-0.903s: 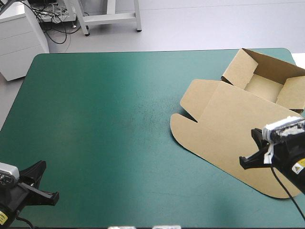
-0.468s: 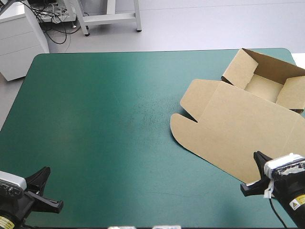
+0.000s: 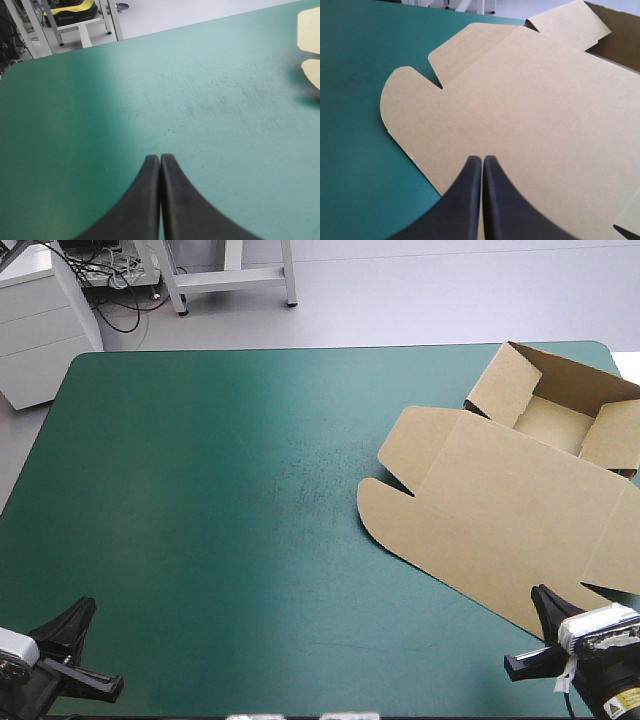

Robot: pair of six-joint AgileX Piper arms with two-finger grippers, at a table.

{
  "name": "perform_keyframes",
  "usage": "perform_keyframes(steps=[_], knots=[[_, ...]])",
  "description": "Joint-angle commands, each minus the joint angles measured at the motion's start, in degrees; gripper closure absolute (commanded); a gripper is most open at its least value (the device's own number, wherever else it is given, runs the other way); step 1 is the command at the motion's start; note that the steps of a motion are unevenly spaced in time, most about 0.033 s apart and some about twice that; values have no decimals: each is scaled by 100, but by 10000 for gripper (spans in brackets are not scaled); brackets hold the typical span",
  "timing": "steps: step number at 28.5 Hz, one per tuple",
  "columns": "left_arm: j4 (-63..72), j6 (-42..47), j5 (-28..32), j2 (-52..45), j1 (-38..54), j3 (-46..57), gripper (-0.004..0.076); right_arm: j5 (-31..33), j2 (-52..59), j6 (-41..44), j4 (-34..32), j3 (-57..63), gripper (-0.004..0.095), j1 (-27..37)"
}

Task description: Fold the box

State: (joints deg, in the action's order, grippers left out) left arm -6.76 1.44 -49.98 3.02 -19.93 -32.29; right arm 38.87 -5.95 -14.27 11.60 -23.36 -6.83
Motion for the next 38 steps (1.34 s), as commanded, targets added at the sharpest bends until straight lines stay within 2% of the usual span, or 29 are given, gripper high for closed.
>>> perform_keyframes(steps=[1, 7, 16, 20, 38], knots=[[33, 22, 442, -78, 17, 3, 756, -222, -73, 154, -154, -133, 914, -17], [180, 23, 472, -473, 17, 270, 756, -29, -73, 584, -411, -121, 915, -17], [281, 23, 312, -473, 17, 490, 756, -20, -73, 595, -423, -121, 916, -17], [337, 36, 584, -473, 17, 643, 756, -20, -73, 595, -423, -121, 916, -17], [486, -20, 610, -473, 17, 655, 756, -31, -73, 595, -411, -121, 916, -17]])
